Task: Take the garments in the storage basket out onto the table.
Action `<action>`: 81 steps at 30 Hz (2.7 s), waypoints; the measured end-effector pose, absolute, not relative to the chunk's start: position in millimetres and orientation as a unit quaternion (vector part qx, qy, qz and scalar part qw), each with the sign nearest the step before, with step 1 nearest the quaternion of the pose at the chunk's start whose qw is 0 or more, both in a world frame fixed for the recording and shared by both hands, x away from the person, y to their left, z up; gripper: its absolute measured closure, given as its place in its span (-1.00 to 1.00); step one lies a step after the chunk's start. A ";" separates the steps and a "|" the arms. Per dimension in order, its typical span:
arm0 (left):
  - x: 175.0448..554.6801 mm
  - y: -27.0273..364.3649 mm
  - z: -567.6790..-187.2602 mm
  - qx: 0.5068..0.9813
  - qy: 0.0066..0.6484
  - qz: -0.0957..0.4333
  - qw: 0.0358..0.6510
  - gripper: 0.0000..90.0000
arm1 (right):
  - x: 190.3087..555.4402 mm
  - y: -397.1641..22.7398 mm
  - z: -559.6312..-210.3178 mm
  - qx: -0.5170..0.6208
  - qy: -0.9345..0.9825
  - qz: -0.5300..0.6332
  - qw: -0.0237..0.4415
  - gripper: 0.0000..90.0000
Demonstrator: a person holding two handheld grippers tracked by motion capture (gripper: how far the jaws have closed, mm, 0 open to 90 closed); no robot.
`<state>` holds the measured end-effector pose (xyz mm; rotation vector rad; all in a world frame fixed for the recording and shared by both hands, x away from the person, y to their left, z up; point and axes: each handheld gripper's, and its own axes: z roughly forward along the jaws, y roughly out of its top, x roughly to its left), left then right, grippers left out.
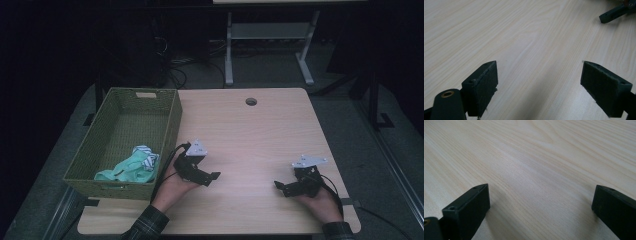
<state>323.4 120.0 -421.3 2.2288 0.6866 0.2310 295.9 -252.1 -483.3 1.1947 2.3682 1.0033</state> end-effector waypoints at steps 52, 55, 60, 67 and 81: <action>330.7 138.3 -356.8 0.890 0.243 0.088 0.376 -0.68 | 295.9 -252.1 -483.3 0.416 0.825 0.350 0.153 -0.97; 332.0 140.1 -355.0 0.892 0.243 0.085 0.373 -0.68 | 296.0 -252.1 -483.3 0.416 0.825 0.350 0.152 -0.97; 335.1 150.1 -353.7 0.896 0.243 0.080 0.364 -0.68 | 296.0 -252.1 -483.3 0.416 0.825 0.350 0.153 -0.97; 334.3 164.1 -350.5 0.891 0.255 0.081 0.366 -0.68 | 295.9 -252.1 -483.2 0.417 0.825 0.349 0.152 -0.97; 333.9 199.9 -340.2 0.883 0.279 0.090 0.367 -0.68 | 295.9 -252.1 -483.2 0.416 0.826 0.349 0.152 -0.97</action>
